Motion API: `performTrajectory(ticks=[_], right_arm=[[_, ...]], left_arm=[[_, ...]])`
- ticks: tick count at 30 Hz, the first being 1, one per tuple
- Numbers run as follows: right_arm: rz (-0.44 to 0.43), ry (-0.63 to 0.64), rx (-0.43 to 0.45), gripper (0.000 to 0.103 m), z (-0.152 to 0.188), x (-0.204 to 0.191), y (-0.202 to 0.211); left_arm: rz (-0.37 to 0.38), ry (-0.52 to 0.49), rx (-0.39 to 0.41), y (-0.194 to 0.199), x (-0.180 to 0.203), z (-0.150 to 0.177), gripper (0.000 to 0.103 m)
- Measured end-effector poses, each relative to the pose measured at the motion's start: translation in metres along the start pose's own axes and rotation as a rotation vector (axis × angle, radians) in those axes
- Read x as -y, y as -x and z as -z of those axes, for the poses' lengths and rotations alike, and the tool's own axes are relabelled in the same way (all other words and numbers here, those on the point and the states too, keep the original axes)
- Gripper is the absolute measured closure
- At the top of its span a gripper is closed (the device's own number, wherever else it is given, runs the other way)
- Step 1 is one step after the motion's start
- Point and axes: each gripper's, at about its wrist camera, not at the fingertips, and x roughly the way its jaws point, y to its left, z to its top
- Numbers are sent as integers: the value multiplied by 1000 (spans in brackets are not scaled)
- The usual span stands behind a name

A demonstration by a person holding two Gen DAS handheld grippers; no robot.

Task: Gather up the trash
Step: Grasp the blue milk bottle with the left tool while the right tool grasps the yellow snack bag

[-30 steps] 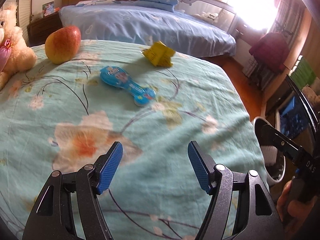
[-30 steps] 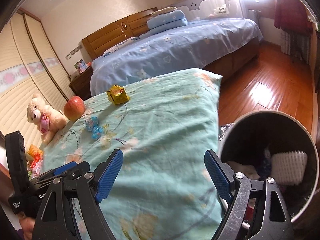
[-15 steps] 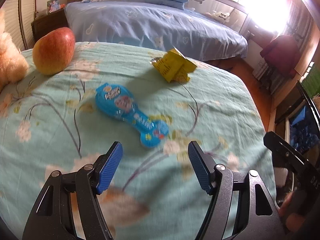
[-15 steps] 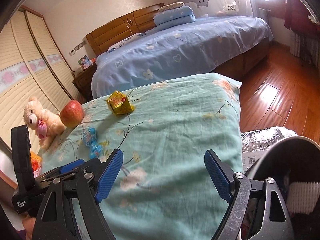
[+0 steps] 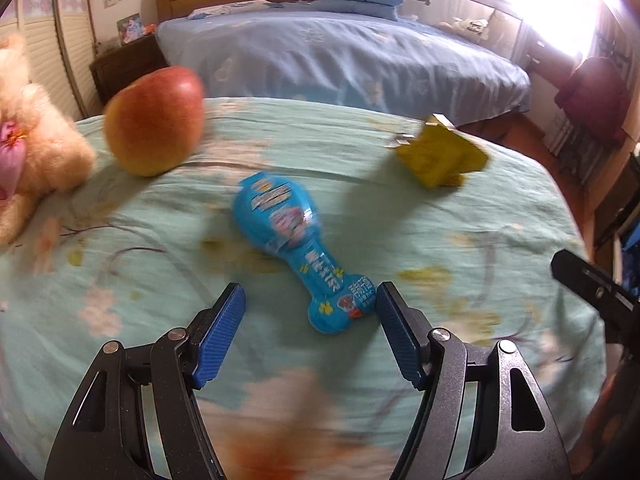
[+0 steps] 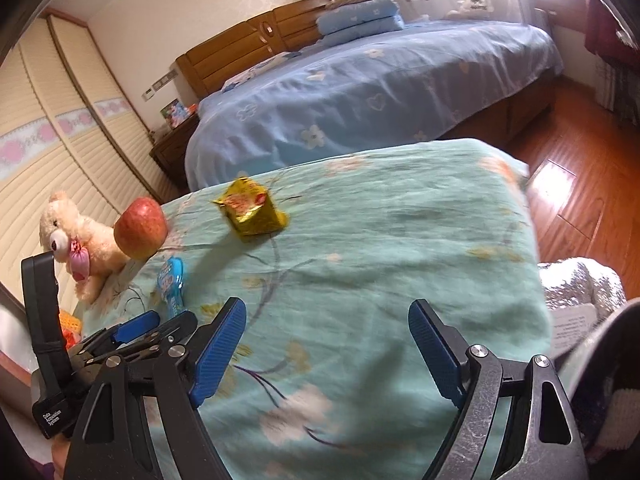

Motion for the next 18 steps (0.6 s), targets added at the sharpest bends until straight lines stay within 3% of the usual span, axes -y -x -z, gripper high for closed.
performTrajectory(ticks=[5, 8, 16, 18], right_arm=[[-17, 45, -13, 18, -7, -19, -19], [-23, 69, -23, 18, -12, -29, -33], [-20, 128, -25, 18, -32, -55, -67], [-5, 137, -26, 19, -38, -58, -76]], left_arm=[[10, 33, 7, 7, -38, 7, 34], [63, 68, 24, 13, -55, 13, 34], [88, 54, 31, 8, -48, 6, 35], [92, 54, 33, 6, -48, 2, 44]])
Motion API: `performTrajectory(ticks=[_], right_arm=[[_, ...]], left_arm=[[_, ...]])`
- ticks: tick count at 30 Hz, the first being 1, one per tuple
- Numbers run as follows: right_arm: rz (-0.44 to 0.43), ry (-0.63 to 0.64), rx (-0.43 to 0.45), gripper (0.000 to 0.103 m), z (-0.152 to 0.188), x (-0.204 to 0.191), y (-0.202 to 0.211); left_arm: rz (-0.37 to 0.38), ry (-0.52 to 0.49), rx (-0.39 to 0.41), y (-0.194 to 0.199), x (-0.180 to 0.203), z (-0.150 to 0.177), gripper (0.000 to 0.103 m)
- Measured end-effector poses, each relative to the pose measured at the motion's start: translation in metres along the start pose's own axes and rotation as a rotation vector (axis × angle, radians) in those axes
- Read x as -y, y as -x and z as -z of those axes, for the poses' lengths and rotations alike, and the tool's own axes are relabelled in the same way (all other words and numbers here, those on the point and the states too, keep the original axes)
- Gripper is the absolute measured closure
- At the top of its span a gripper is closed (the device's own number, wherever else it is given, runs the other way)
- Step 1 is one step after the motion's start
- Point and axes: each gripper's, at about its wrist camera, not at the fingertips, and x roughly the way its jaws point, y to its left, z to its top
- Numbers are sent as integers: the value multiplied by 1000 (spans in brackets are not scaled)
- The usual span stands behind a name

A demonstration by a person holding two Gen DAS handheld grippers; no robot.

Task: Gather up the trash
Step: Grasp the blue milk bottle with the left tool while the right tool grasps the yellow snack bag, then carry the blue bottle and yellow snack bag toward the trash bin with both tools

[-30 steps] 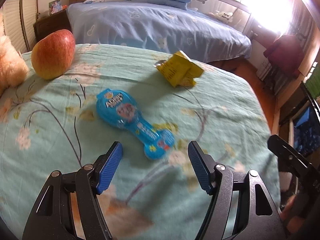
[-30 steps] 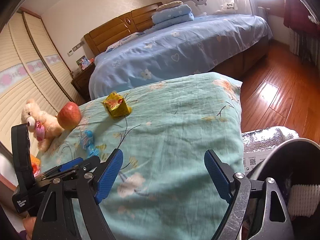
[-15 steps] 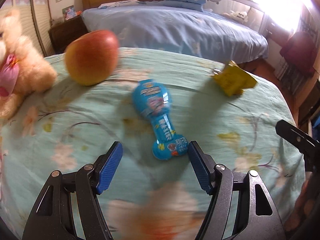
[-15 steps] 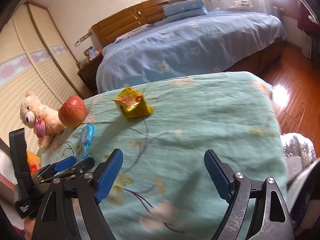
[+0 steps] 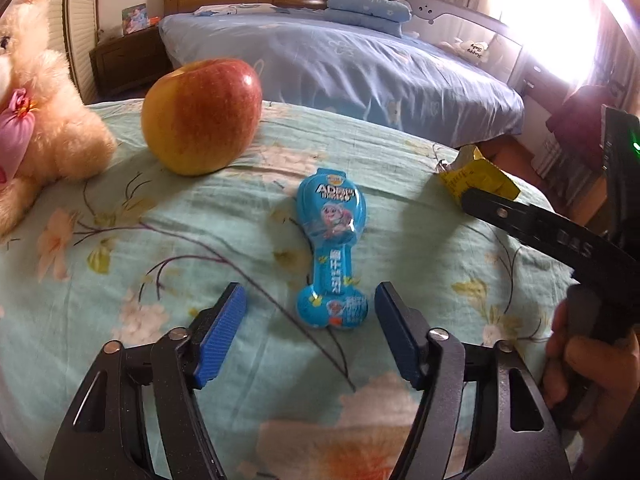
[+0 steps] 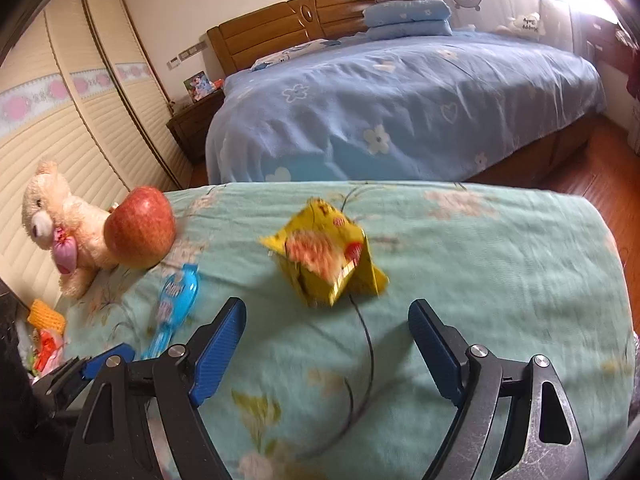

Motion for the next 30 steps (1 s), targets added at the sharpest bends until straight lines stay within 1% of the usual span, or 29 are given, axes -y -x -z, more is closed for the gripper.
performTrajectory(ticks=[2, 3, 4, 5, 7, 8, 9, 10, 11, 14, 18, 25, 30], right_arm=[[7, 0, -4, 21, -5, -1, -6], [12, -2, -5, 23, -6, -1, -8], [20, -1, -6, 29, -7, -2, -10], [28, 2, -8, 39, -8, -3, -12], [50, 6, -15, 50, -7, -4, -14], [53, 6, -9, 54, -7, -5, -13], [53, 3, -1, 56, -6, -4, -11], [52, -2, 8, 62, -5, -4, -8], [50, -6, 16, 64, -3, -3, -4], [43, -17, 24, 65, 8, -3, 7], [23, -57, 30, 65, 28, 0, 26], [1, -147, 32, 65, 67, 5, 63], [6, -197, 38, 65, 92, 8, 92]], left_arm=[[-5, -8, 4, -2, 2, -2, 51], [-4, -11, 5, -3, 4, -3, 58], [-5, -15, 6, -5, 5, -5, 66], [-6, -22, 8, -5, 6, -5, 69], [2, -29, 8, -6, 8, -6, 69], [9, -30, 9, -6, 8, -6, 70], [15, -30, 10, -6, 8, -6, 70], [24, -30, 12, -5, 8, -6, 70], [32, -28, 12, -5, 8, -6, 70], [49, -20, 16, -1, 7, -4, 72], [63, -22, 33, 11, 12, 7, 73], [116, -4, 44, 41, 27, 41, 73], [139, 2, 42, 62, 35, 60, 73]])
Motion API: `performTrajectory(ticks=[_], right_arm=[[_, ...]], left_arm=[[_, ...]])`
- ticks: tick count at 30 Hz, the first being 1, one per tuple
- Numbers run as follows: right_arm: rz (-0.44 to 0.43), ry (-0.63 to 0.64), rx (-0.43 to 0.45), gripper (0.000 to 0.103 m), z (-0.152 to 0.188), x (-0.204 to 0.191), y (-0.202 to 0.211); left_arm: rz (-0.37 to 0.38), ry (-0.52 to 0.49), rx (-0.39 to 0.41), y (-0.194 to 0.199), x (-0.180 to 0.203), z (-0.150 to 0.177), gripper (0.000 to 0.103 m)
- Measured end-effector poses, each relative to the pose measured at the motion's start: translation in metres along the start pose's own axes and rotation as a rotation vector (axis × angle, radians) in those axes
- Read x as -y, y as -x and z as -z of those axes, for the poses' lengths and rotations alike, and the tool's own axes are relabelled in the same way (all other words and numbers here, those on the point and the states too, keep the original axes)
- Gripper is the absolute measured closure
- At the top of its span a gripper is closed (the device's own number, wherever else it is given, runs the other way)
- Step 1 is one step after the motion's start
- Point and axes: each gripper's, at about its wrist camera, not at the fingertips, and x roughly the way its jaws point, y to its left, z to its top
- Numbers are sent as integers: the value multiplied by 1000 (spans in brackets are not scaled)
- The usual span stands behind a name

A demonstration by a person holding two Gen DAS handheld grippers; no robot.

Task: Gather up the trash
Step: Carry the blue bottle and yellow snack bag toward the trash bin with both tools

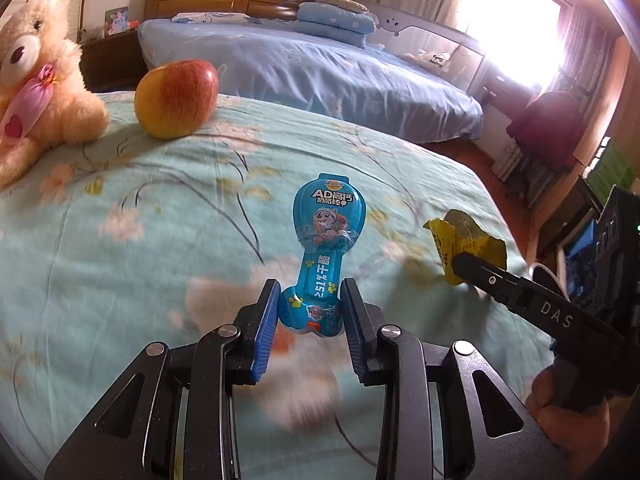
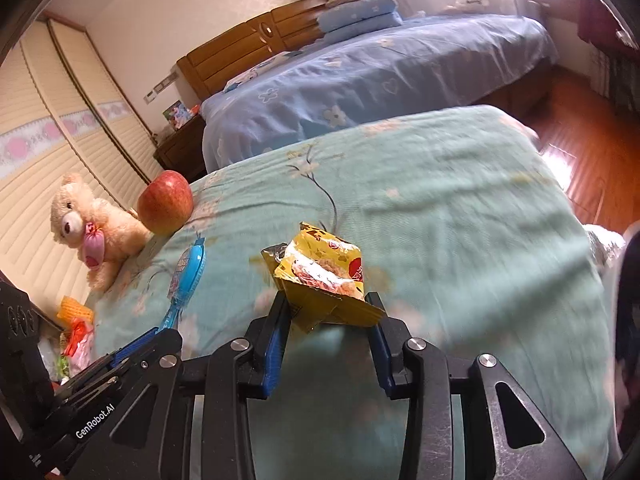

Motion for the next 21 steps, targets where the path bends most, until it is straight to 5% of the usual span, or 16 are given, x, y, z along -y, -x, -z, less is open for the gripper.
performTrajectory(ticks=[21], right_arm=[[6, -55, 109, 65, 59, 10, 91]], left_arm=[[72, -148, -4, 40, 64, 51, 73]])
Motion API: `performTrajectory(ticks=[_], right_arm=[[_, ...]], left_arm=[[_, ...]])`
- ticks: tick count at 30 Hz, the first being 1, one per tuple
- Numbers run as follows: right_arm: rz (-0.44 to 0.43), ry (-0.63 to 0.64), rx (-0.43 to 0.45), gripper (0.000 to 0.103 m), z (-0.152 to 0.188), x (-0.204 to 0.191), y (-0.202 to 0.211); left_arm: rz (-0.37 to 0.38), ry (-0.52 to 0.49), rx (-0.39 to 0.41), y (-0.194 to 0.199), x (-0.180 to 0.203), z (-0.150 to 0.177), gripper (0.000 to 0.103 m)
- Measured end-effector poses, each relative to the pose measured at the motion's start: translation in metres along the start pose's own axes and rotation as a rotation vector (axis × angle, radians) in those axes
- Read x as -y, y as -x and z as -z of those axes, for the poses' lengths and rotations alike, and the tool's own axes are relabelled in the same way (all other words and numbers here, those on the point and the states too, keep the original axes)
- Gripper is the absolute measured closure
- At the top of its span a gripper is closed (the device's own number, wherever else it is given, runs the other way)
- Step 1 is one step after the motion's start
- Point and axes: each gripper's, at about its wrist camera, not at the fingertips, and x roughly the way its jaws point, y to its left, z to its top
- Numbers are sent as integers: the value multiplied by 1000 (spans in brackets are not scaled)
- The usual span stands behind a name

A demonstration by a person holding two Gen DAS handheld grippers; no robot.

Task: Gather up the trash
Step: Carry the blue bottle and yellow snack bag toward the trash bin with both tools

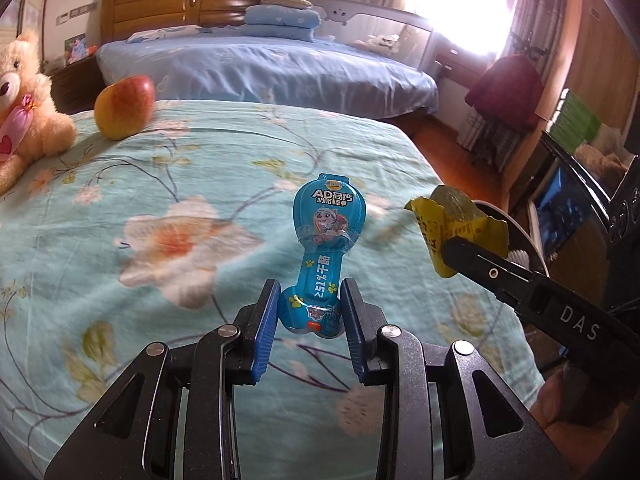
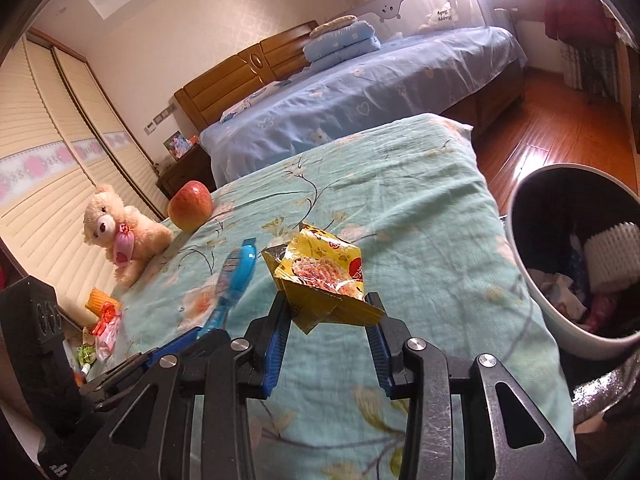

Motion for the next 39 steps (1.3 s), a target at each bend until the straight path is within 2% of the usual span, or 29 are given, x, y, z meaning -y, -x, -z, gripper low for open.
performTrajectory(ticks=[21, 39], right_arm=[[49, -35, 37, 65, 14, 29, 28], [107, -56, 60, 65, 15, 54, 44]], left_arm=[[-6, -90, -20, -2, 42, 13, 73], [28, -158, -33, -7, 74, 16, 73]])
